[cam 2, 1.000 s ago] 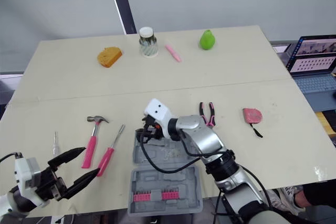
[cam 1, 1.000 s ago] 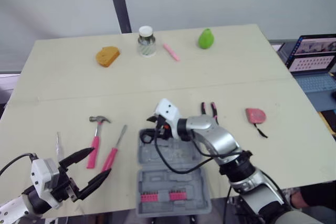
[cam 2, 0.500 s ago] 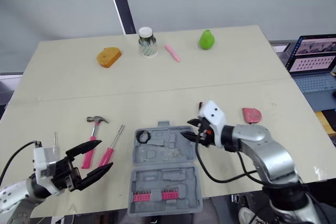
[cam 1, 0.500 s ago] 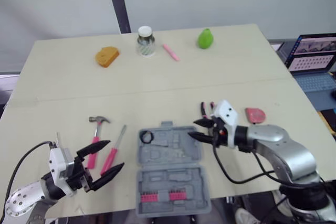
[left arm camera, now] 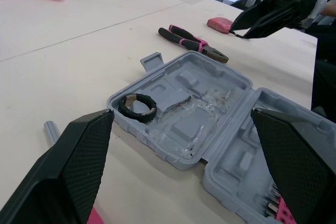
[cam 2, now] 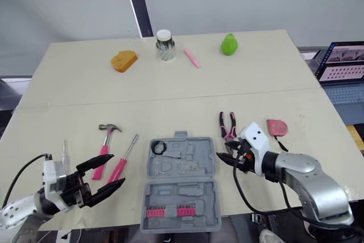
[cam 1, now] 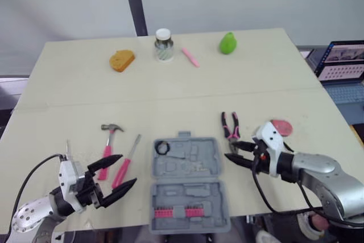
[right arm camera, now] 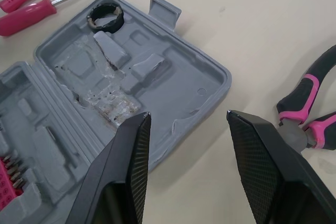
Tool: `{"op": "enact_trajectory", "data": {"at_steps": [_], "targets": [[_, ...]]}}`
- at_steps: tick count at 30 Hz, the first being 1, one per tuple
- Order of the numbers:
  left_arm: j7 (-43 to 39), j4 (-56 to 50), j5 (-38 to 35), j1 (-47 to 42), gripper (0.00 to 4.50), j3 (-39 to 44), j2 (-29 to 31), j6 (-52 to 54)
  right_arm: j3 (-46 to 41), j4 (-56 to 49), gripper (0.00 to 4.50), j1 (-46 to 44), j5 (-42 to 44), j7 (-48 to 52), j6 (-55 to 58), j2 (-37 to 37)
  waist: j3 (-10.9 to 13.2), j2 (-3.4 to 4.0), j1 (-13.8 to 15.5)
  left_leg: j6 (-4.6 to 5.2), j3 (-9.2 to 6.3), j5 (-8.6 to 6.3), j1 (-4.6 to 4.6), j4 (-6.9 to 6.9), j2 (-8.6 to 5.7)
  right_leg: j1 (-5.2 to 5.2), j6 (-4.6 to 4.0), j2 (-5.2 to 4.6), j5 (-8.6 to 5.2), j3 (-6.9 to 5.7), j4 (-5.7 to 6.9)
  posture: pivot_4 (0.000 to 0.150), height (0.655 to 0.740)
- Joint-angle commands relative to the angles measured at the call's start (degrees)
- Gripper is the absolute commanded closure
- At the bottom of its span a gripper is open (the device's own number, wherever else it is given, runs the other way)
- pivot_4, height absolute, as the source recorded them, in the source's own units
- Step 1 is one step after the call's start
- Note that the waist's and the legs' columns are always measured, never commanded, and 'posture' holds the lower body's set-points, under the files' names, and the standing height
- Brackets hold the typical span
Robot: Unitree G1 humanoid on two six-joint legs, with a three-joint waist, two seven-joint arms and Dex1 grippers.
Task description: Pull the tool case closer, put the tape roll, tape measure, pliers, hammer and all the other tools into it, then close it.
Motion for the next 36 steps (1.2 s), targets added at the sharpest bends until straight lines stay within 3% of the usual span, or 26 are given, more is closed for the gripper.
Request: {"op": "enact_trajectory", "data": {"at_steps": [1,4,18,24,27,36], "targets": [[-0.73,0.45,-0.03,-0.78,0.0,-0.48,0.33,-0.68,-2.52,-2.69,2.07,0.2,2.07,-1.6,0.51,-0.09,0.0,0.0,0.23,0.0,0.12,-0.01,0.01,0.01,0.06,-0.05,0.0,0.03,0.0,0.13,0.0,0.15,0.7341],[-1.28,0.79,0.2,-1.35,0.0,-1.27,0.23,-0.66,-3.58,-3.48,2.07,1.47,2.21,-1.87,-0.68,-0.56,-0.02,-0.04,1.0,-0.07,0.86,-0.22,0.14,0.08,0.57,-0.23,-0.14,0.15,0.19,0.83,-0.09,0.15,0.7279],[-2.74,2.46,0.28,-3.23,0.0,-2.32,0.8,-0.5,-7.45,-5.3,2.07,7.48,3.24,-2.5,-3.89,-0.99,-0.05,-0.09,1.05,-0.01,1.34,-0.39,0.38,0.06,0.83,-0.12,-0.19,0.46,0.29,0.96,-0.13,0.15,0.7279],[-2.98,2.44,0.31,-3.12,0.0,-2.49,0.84,-0.47,-7.62,-5.22,2.07,7.97,3.47,-3.03,-5.15,-0.95,-0.1,-0.19,1.28,-0.12,2.54,-1.04,0.9,0.37,1.81,-0.18,-0.4,1.17,0.4,1.94,-0.16,0.15,0.7159],[-3.08,2.43,0.3,-3.15,0.0,-2.64,0.91,-0.46,-8.04,-5.08,2.07,8.37,3.39,-2.91,-6.01,-1.07,-0.13,-0.2,0.86,-0.15,2.97,-1.42,1.03,0.49,2.2,-0.19,-0.45,1.63,0.41,2.71,-0.15,0.15,0.7159],[-3.22,1.35,-0.18,-2.01,0.0,-2.33,1.01,-0.37,-11.18,-5.1,2.07,12.21,3.14,-1.27,-11.14,-1.58,-0.15,-0.23,-0.17,-0.12,2.92,-1.47,1.02,0.57,2.21,-0.13,-0.45,1.69,0.41,2.69,-0.15,0.15,0.7159]]}}
